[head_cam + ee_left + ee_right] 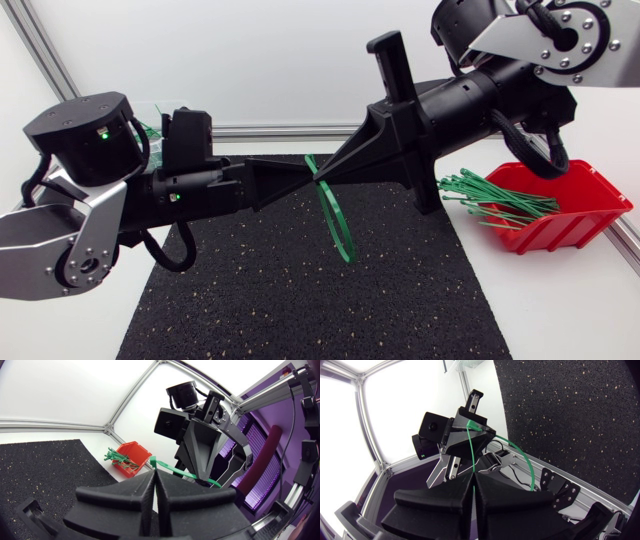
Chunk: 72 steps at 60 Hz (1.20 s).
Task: Take a green cable tie from the red box, thread the tail through the head to close it, then place it in the transparent bin on the left.
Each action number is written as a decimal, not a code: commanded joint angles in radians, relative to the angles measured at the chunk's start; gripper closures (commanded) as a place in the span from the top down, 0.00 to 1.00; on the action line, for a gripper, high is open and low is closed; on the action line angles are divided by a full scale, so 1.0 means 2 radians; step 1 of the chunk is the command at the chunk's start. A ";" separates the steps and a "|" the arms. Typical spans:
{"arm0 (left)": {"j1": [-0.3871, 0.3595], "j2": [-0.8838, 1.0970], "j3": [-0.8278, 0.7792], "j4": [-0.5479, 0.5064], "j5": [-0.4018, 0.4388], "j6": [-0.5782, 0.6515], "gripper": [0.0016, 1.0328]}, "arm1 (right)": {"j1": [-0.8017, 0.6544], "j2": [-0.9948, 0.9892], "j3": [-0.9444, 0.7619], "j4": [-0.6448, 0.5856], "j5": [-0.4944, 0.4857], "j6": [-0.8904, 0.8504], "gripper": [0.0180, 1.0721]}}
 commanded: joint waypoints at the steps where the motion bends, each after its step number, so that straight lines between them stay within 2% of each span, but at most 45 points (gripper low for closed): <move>1: -0.001 -0.008 -0.011 0.009 -0.003 0.001 0.03 | -0.003 0.003 -0.006 0.001 -0.001 0.013 0.05; 72: 0.003 -0.008 -0.008 0.008 -0.009 0.002 0.03 | -0.003 -0.011 -0.017 0.005 0.000 0.015 0.05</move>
